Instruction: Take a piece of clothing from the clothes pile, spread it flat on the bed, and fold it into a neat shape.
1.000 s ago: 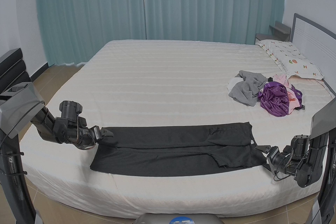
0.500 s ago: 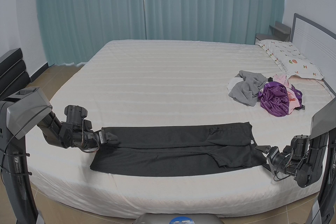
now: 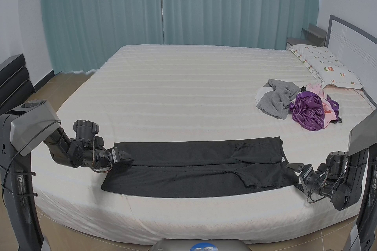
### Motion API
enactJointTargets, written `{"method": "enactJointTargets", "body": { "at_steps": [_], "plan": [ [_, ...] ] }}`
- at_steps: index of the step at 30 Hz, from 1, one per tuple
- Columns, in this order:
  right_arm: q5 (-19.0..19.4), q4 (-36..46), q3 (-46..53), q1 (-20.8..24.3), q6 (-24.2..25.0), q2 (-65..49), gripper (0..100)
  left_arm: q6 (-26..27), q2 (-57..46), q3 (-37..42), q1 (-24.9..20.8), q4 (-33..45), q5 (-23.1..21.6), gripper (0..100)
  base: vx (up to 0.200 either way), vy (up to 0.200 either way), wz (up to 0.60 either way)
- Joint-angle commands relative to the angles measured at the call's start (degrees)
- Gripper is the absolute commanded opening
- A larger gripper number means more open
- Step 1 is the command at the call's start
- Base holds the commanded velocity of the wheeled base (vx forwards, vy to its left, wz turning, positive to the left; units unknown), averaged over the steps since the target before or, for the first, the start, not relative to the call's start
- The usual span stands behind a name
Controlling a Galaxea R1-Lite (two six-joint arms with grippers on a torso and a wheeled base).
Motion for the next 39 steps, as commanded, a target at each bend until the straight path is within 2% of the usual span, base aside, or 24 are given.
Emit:
{"method": "enactJointTargets", "body": {
  "at_steps": [1,14,22,36,39],
  "plan": [
    [0.01,-0.76,0.00,0.03,-0.02,0.07,100,-0.12,0.27,0.15,-0.05,0.06,-0.08,0,0.000,0.000,0.00],
    [0.10,-0.76,0.00,-0.06,-0.02,0.07,100,-1.00,-2.19,2.17,-0.05,0.15,0.01,0,0.000,0.000,0.00],
    [0.19,-0.76,-0.09,-0.06,0.07,-0.02,100,-4.43,-2.98,2.26,-0.05,-1.08,0.01,0,0.000,0.000,0.00],
    [0.19,-0.76,-0.18,-0.14,0.07,-0.02,100,-4.61,-2.63,2.52,-0.40,-1.96,0.01,0,0.000,0.000,0.00],
    [0.19,-0.76,-0.18,-0.14,0.16,-0.02,100,-5.57,-2.63,2.17,-0.49,-1.96,0.01,0,-0.200,0.000,0.00]
  ]
}}
